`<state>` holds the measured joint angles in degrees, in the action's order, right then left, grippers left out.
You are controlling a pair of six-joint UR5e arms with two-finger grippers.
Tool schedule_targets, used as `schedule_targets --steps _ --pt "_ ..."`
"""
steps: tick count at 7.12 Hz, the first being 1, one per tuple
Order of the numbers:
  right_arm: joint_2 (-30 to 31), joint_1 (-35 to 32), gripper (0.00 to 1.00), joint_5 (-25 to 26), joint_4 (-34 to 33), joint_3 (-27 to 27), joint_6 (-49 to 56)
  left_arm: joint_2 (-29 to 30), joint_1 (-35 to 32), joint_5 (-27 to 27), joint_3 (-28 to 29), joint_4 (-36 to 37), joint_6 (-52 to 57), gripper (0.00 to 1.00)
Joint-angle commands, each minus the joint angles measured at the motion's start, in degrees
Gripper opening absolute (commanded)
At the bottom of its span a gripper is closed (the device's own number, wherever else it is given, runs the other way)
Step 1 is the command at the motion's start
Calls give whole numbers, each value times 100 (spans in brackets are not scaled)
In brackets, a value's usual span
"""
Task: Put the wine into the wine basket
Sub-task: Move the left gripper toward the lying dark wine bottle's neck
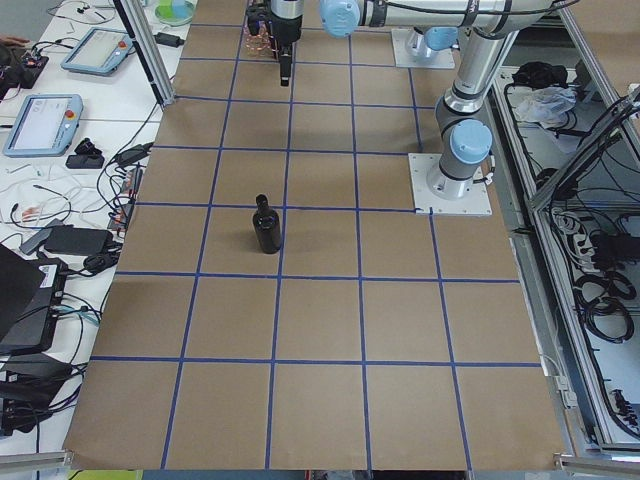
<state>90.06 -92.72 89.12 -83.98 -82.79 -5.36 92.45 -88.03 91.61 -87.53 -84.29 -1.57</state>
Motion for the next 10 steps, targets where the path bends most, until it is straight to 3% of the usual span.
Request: schedule_targets --steps 1,10 --pt "46 -35 100 26 -5 -26 17 -16 -3 -3 -36 0 -2 100" --pt "195 -53 100 -211 -673 -210 -53 19 67 23 -71 -18 -46 100"
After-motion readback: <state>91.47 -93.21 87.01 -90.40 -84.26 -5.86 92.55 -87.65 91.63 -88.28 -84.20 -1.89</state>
